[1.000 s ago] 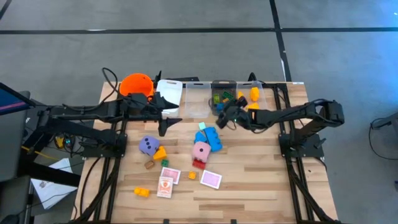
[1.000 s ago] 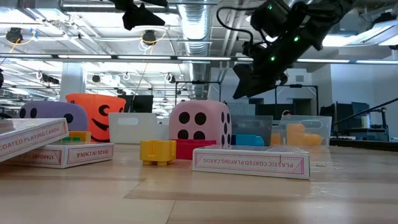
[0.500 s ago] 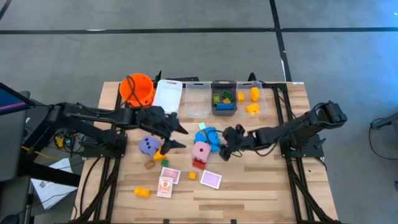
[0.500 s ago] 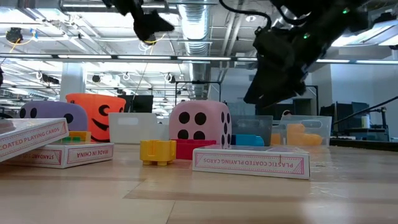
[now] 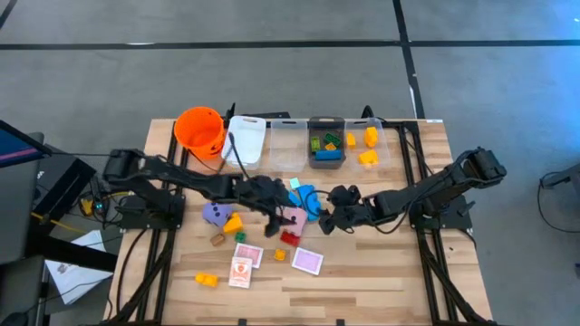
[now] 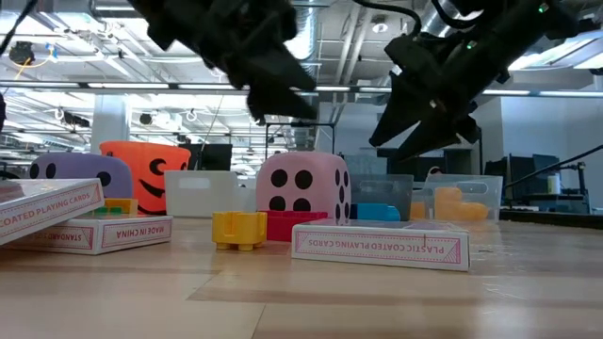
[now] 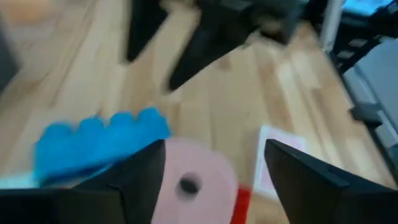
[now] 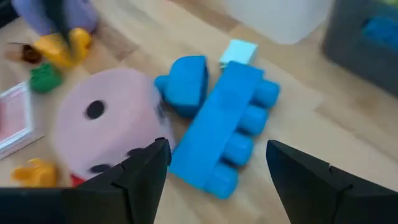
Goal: Pick & Place Toys
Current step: Adjust the pink die on the table
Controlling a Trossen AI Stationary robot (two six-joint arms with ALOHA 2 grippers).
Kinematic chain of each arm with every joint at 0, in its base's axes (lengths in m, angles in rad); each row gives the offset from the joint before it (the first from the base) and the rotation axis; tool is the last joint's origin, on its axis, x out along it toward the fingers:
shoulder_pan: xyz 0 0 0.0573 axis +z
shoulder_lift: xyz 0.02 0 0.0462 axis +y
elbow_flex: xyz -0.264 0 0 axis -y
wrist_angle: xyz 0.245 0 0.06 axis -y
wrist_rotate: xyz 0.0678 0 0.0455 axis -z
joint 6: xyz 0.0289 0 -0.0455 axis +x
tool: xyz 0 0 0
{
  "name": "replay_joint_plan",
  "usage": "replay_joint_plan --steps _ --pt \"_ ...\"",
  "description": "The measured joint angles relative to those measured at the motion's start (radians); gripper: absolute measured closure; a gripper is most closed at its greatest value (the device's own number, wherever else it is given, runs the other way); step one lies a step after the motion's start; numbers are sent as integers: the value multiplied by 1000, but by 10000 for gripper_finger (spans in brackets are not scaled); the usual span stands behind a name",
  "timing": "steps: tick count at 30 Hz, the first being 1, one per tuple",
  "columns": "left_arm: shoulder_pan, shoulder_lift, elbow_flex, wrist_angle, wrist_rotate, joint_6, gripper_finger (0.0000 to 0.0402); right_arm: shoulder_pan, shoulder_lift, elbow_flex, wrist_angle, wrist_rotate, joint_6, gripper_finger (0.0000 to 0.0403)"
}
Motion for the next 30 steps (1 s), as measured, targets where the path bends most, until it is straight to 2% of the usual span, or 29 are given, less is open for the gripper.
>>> replay_joint_plan --steps 4,9,10,16,19,21,26,30 --pt "-23 53 0 134 -4 -3 216 0 0 0 -45 49 -1 138" --pt "-49 97 1 258 4 -8 365 -1 0 0 -82 77 7 138" --pt "-52 109 1 276 9 5 382 -3 0 0 -84 78 6 138" --pt "-54 168 5 293 12 -21 399 -9 0 0 -82 76 7 138" --pt "-55 205 59 262 9 -16 400 -9 0 0 -83 76 7 138" --pt "-56 228 129 173 10 21 401 -9 0 0 -83 76 7 138" --pt "-54 293 331 -169 -27 124 401 -9 0 0 -103 94 11 138" --pt "-54 350 423 -293 -35 158 401 -9 -14 0 -218 109 83 138"
